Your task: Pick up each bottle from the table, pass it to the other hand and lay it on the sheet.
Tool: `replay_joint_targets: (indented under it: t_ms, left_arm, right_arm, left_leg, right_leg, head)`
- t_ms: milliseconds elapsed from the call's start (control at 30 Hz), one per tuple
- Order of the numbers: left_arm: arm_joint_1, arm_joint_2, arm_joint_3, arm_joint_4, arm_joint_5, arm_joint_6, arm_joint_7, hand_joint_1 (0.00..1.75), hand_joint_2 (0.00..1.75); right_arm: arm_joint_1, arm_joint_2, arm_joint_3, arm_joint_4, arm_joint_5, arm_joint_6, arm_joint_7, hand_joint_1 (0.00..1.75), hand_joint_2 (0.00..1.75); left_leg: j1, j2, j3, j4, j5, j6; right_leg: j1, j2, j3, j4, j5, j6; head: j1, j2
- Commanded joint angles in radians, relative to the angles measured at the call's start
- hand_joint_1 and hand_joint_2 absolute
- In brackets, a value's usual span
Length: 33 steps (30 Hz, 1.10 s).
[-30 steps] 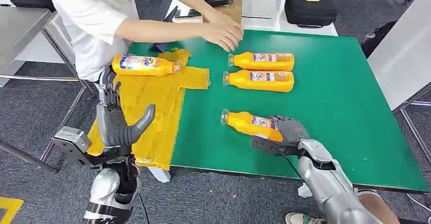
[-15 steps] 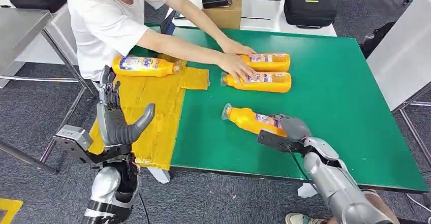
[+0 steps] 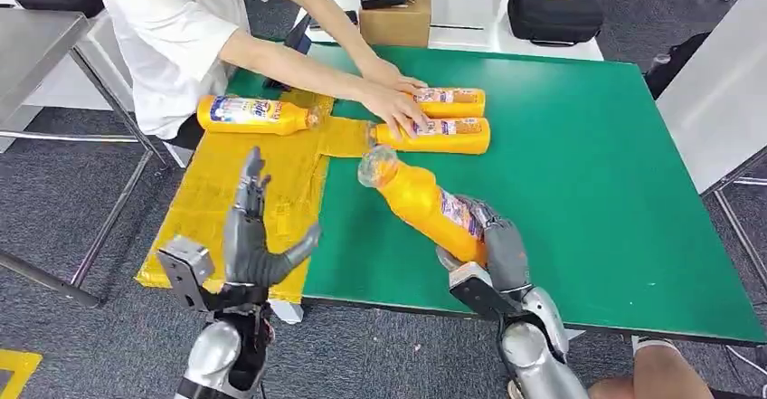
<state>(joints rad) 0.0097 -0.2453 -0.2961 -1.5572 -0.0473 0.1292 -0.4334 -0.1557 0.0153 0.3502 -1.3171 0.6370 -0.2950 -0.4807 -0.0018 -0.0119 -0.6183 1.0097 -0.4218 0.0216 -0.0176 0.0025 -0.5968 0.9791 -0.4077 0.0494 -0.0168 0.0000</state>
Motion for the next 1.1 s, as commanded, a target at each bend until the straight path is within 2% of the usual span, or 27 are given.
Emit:
replay_joint_targets:
  t_ms: [33, 300, 367, 467, 533, 600, 667, 800, 1000, 1100]
  left_arm:
    - [0.027, 0.055, -0.173, 0.071, 0.027, -0.098, -0.056, 0.00, 1.75]
    - [0.031, 0.054, -0.170, 0.053, 0.022, -0.098, -0.053, 0.00, 1.75]
    - [0.036, 0.053, -0.170, 0.043, 0.017, -0.118, -0.068, 0.00, 1.75]
    - [0.044, 0.062, -0.186, 0.009, -0.022, -0.116, -0.098, 0.00, 1.75]
    - [0.012, 0.044, -0.190, -0.004, -0.079, -0.110, -0.103, 0.00, 1.75]
    - [-0.006, 0.036, -0.198, -0.005, -0.045, -0.163, -0.098, 0.00, 1.75]
    - [-0.017, 0.035, -0.208, 0.002, 0.025, -0.234, -0.076, 0.00, 1.75]
    - [-0.018, 0.049, -0.218, 0.057, 0.225, -0.338, -0.021, 0.00, 1.75]
    - [-0.034, 0.055, -0.227, 0.068, 0.275, -0.372, 0.009, 0.00, 1.75]
    - [-0.043, 0.060, -0.245, 0.087, 0.298, -0.409, 0.030, 0.00, 1.75]
  right_arm:
    - [0.050, 0.067, 0.008, -0.235, -0.033, -0.058, -0.048, 1.69, 1.75]
    - [0.046, 0.070, 0.012, -0.218, -0.036, -0.064, -0.055, 1.69, 1.75]
    - [0.047, 0.072, 0.022, -0.203, -0.055, -0.022, -0.053, 1.75, 1.75]
    - [0.041, 0.083, 0.072, -0.144, -0.048, 0.026, -0.056, 1.75, 1.75]
    - [0.008, 0.092, 0.137, -0.073, -0.011, 0.057, -0.054, 1.75, 1.75]
    - [-0.024, 0.103, 0.198, 0.008, 0.035, 0.065, -0.043, 1.73, 1.75]
    - [-0.028, 0.125, 0.224, 0.046, 0.070, -0.004, -0.075, 1.75, 1.75]
    - [-0.016, 0.098, 0.316, 0.050, 0.160, -0.108, -0.096, 1.75, 1.75]
    - [-0.040, 0.084, 0.371, 0.074, 0.200, -0.128, -0.080, 1.75, 1.75]
    - [-0.052, 0.081, 0.386, 0.085, 0.215, -0.155, -0.086, 1.75, 1.75]
  left_leg:
    - [0.000, 0.000, 0.004, -0.001, -0.002, -0.001]
    - [0.000, 0.000, 0.000, -0.001, -0.001, -0.001]
    - [0.000, 0.001, 0.002, -0.001, -0.001, -0.001]
    - [0.001, 0.002, 0.002, -0.001, -0.002, -0.001]
    - [0.001, 0.003, 0.003, -0.001, -0.002, -0.001]
    - [0.001, 0.004, 0.004, -0.001, -0.003, -0.002]
    - [0.001, 0.003, 0.002, -0.001, -0.002, -0.001]
    - [0.002, 0.001, 0.005, -0.002, -0.002, -0.002]
    - [0.000, -0.001, 0.001, -0.002, 0.000, -0.001]
    - [0.001, 0.000, 0.004, -0.002, -0.002, -0.002]
  right_leg:
    - [0.000, -0.001, 0.004, 0.000, -0.002, -0.002]
    - [0.000, 0.000, 0.000, -0.001, -0.001, -0.001]
    - [0.001, 0.000, 0.002, -0.001, -0.001, -0.002]
    - [0.001, 0.002, 0.002, -0.001, -0.001, -0.002]
    - [0.001, 0.002, 0.003, -0.001, -0.001, -0.002]
    - [0.002, 0.003, 0.004, -0.001, -0.001, -0.003]
    - [0.002, 0.003, 0.002, -0.001, 0.000, -0.002]
    - [0.002, 0.001, 0.005, -0.002, -0.001, -0.003]
    - [0.000, 0.000, 0.001, -0.001, -0.001, -0.001]
    - [0.001, 0.000, 0.004, -0.001, -0.001, -0.003]
  head:
    - [0.000, 0.000]
    - [0.000, 0.000]
    - [0.000, 0.000]
    - [0.000, 0.000]
    - [0.000, 0.000]
    - [0.000, 0.000]
    - [0.000, 0.000]
    - [0.000, 0.000]
    - [-0.001, 0.000]
    - [-0.001, 0.000]
